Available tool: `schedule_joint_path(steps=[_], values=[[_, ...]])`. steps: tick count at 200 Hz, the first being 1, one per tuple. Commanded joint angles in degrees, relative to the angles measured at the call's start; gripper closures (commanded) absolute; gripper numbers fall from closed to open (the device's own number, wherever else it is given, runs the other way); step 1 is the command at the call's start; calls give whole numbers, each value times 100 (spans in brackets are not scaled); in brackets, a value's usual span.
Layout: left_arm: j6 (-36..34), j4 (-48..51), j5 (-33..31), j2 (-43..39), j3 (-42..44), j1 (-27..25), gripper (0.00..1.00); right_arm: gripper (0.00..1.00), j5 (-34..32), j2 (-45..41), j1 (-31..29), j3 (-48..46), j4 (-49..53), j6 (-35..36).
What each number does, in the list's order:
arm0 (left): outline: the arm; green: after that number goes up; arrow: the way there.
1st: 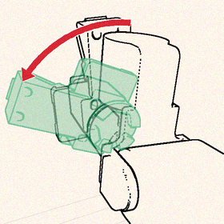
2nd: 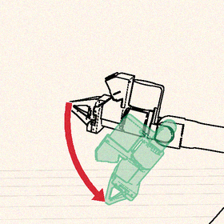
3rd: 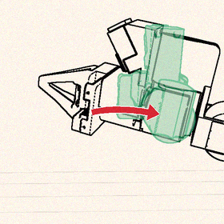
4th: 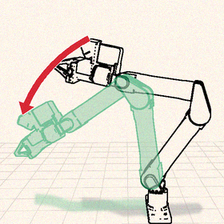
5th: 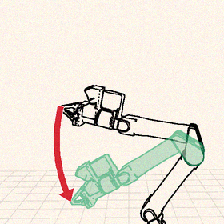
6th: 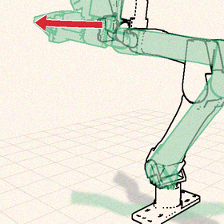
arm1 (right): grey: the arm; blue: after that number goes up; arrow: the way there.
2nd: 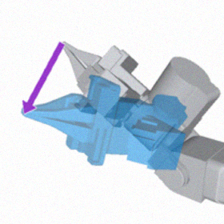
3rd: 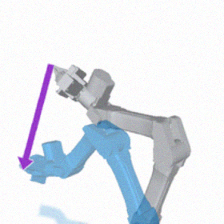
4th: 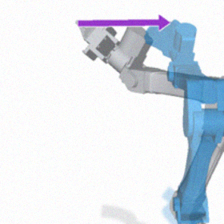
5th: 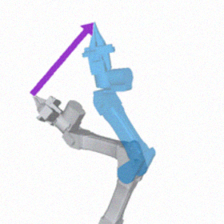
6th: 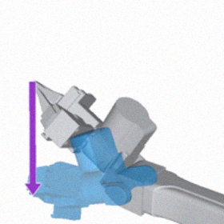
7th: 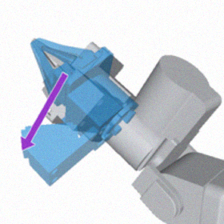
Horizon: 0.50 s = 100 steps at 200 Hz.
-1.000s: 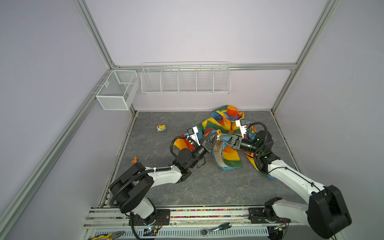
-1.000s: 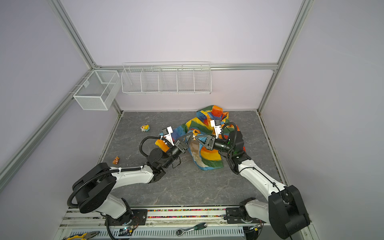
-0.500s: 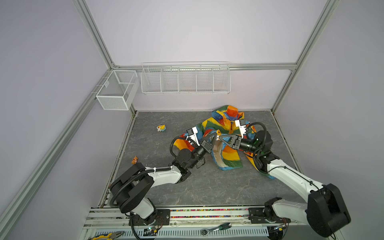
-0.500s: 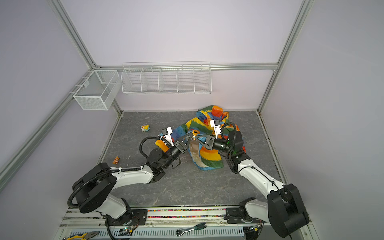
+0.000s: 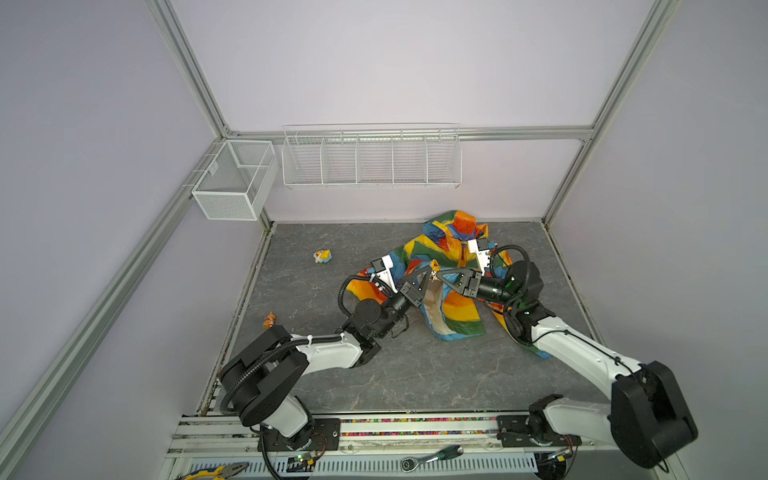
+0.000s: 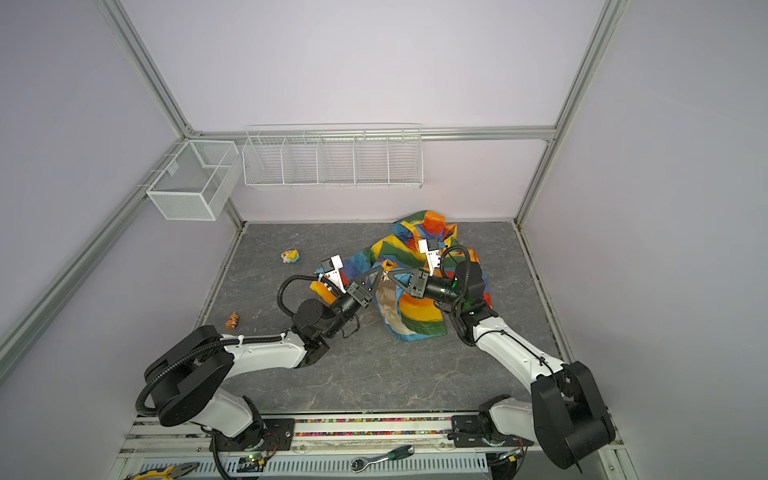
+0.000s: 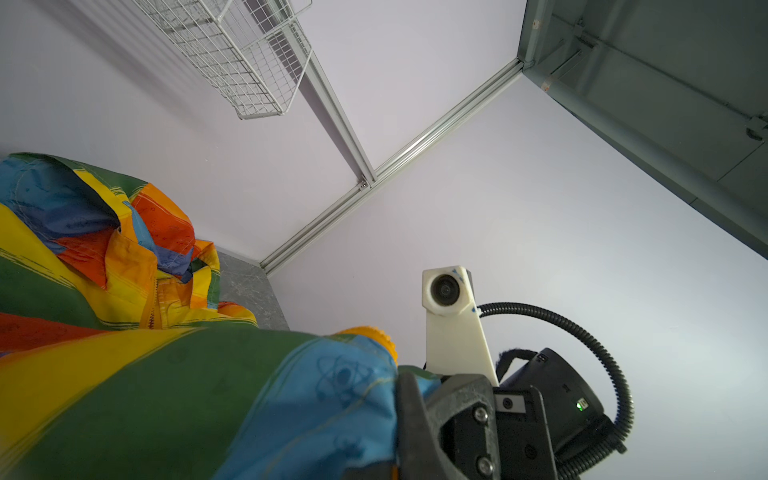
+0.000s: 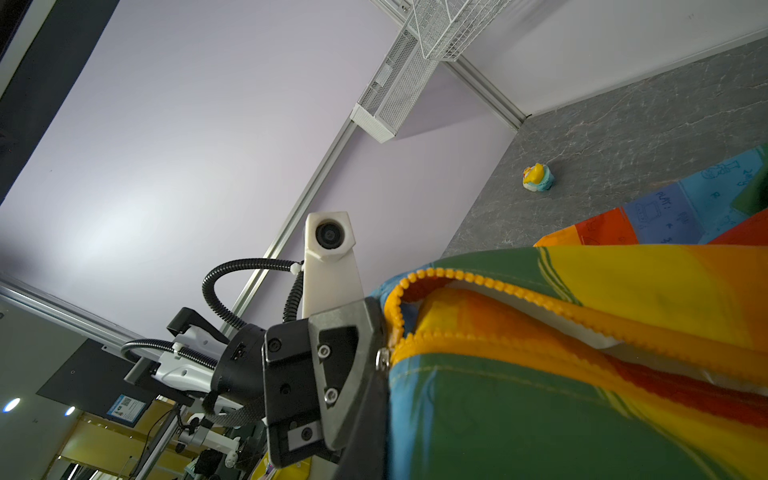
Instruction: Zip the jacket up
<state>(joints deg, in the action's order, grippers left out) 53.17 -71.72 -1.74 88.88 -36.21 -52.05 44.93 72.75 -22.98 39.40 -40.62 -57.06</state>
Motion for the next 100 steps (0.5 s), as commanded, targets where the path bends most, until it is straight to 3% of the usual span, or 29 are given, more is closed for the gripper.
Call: schedule_joint_path(steps=[1,100], values=[[164,-121,223,49,-48,-39,100,94,-341,74,-26,138,-640,-144],[352,134,358,-43,-63,-53,100,94,-667,-319,177,60,-587,71]])
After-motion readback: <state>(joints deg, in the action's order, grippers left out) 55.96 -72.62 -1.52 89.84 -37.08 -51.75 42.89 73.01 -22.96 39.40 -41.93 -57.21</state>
